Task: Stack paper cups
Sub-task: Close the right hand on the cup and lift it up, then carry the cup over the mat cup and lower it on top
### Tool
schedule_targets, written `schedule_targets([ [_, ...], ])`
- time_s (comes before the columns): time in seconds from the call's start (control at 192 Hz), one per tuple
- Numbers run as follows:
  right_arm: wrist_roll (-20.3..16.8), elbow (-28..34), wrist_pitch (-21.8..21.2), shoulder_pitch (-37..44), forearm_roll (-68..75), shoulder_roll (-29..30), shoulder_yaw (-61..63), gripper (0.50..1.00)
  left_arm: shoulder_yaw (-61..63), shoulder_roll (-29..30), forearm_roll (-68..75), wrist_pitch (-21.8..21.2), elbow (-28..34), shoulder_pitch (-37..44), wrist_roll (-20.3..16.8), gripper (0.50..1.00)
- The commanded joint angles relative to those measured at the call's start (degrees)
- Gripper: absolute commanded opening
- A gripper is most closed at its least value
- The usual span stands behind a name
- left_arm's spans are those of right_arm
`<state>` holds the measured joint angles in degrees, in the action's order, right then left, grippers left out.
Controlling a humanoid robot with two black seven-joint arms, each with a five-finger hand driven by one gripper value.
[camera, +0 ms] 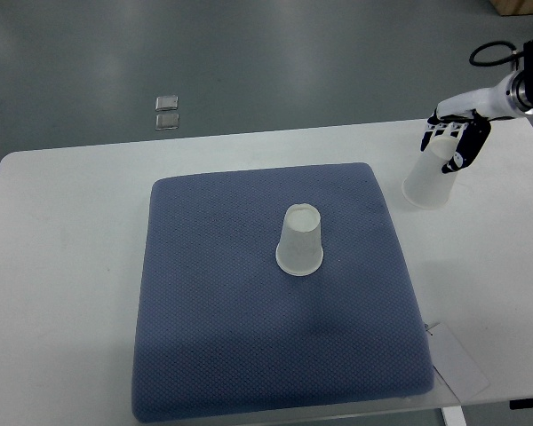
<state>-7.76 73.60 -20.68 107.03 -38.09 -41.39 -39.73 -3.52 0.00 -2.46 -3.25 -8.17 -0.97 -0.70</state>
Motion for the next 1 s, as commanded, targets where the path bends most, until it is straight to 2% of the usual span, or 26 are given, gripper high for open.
schedule_targets([
  [0.0, -0.1, 2.0, -5.9, 7.8, 0.0, -3.4, -0.1, 0.676, 0.0, 0.0, 0.0, 0.0, -0.1, 0.0, 0.0, 1.000],
  [0.052, -0.1, 2.2, -8.9, 11.0, 0.0, -4.5, -0.1, 0.676, 0.0, 0.0, 0.0, 0.0, -0.1, 0.0, 0.0, 1.000],
  [0.13, -0.1, 2.5, -10.8, 13.7, 0.0, -5.4, -0.1, 0.676, 0.0, 0.0, 0.0, 0.0, -0.2, 0.0, 0.0, 1.000],
  [0.296, -0.2, 3.6, -11.9, 17.4, 0.0, -6.1, -0.2, 0.678, 0.0, 0.0, 0.0, 0.0, -0.2, 0.0, 0.0, 1.000],
  [0.504, -0.2, 4.2, -11.2, 18.2, 0.4, -4.9, 0.0, 0.678, 0.0, 0.0, 0.0, 0.0, -0.1, 0.0, 0.0, 1.000],
  [0.712, -0.1, 4.2, -10.3, 19.1, 5.1, -0.5, 0.3, 0.678, 0.0, 0.0, 0.0, 0.0, 0.0, 0.0, 0.0, 1.000],
  [0.993, -0.1, 4.1, -10.1, 21.0, 10.6, 8.9, 3.6, 0.680, 0.0, 0.0, 0.0, 0.0, 0.0, 0.0, 0.0, 1.000],
])
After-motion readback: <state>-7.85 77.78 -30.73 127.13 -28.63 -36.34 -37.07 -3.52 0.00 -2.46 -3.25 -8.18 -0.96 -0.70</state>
